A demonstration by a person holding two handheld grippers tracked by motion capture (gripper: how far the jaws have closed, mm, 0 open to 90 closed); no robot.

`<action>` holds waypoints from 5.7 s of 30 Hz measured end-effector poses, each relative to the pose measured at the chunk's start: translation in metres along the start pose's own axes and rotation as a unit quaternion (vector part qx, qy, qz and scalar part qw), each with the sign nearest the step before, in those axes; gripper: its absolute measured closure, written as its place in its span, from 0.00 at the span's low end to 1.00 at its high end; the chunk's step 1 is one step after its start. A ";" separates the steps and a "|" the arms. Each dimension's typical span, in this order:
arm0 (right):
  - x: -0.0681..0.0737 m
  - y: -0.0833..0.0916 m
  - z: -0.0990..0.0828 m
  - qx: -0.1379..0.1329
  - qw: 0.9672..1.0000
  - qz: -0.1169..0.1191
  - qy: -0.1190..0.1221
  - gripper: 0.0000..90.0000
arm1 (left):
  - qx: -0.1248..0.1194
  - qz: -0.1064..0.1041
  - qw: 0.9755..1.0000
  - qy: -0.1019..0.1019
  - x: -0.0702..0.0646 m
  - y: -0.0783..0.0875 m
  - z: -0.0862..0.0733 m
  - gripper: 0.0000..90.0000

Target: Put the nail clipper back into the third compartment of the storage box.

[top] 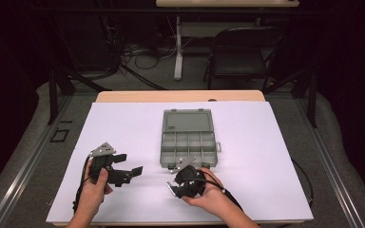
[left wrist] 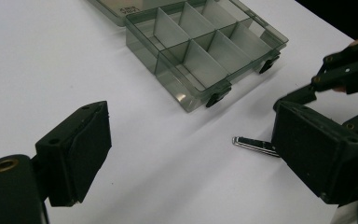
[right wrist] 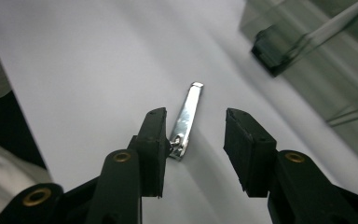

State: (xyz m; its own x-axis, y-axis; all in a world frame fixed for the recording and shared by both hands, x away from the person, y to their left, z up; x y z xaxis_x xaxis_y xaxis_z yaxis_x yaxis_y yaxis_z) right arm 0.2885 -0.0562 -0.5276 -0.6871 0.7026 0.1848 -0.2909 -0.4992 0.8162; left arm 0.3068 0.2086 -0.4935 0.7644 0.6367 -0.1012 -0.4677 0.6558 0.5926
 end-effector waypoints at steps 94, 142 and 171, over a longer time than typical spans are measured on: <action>-0.040 0.043 0.038 -0.010 0.998 -0.011 -0.060 0.88 | 0.000 0.003 1.000 0.012 0.005 0.003 -0.003 0.13; -0.127 0.023 0.086 0.005 0.985 -0.087 -0.146 0.88 | -0.007 0.001 1.000 0.012 0.005 0.005 -0.002 0.13; -0.135 0.005 0.082 0.031 0.982 -0.105 -0.153 0.88 | -0.005 0.000 1.000 0.013 0.005 0.004 -0.002 0.13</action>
State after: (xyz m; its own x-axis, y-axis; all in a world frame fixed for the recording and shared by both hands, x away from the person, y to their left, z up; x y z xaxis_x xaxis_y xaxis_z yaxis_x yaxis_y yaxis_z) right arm 0.4343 -0.1119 -0.5030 -0.3817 0.9108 0.1570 -0.3572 -0.3021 0.8838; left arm 0.3081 0.2154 -0.4938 0.7526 0.6473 -0.1209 -0.4728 0.6590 0.5849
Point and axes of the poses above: each handheld gripper's, and its own axes: y roughly backward along the jaws, z roughly out of its top, x roughly to its left, the point moved 1 cm from there along -y, roughly forward along the jaws, and after that the axes turned 12 degrees about -y, right-handed, at the moved point
